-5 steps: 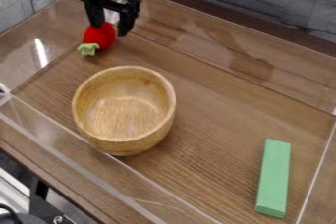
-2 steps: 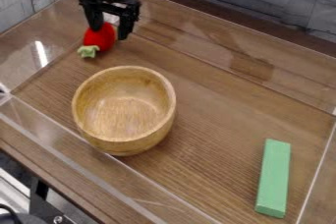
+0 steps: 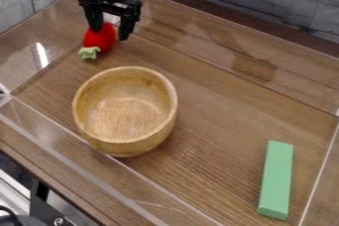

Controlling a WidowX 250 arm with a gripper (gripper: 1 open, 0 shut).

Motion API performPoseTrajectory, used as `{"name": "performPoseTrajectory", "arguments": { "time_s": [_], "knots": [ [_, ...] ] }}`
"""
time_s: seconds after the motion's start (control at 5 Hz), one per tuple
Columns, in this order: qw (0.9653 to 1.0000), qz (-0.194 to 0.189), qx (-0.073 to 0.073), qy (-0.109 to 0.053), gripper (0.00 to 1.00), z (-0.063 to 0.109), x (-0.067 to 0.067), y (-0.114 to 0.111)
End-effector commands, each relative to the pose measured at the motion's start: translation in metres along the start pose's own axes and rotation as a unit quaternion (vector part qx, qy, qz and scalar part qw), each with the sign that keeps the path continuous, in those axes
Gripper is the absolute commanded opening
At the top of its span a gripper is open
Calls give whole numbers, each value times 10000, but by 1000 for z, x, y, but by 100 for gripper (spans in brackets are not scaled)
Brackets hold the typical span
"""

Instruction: Move the red fruit to the right side of the table

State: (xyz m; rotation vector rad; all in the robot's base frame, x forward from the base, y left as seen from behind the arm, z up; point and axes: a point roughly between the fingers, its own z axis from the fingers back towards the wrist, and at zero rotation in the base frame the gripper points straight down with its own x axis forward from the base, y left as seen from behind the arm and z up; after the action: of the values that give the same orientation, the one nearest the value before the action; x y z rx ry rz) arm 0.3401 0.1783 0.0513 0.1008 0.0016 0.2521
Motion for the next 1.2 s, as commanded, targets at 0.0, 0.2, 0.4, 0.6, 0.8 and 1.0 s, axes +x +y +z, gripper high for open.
{"name": "performPoseTrajectory", "arguments": {
  "time_s": [0.0,0.2,0.4,0.6,0.8,1.0],
  "knots": [
    [9991,73,117,-410,0,27,7,3],
    [9991,82,101,-402,0,28,6,2],
    [9986,69,-89,-516,0,51,1,-12],
    [9975,-65,-348,-617,0,75,-4,-37],
    [9957,-370,-542,-657,0,89,-16,-73],
    [9930,-730,-658,-648,0,89,-32,-117]
  ]
}}
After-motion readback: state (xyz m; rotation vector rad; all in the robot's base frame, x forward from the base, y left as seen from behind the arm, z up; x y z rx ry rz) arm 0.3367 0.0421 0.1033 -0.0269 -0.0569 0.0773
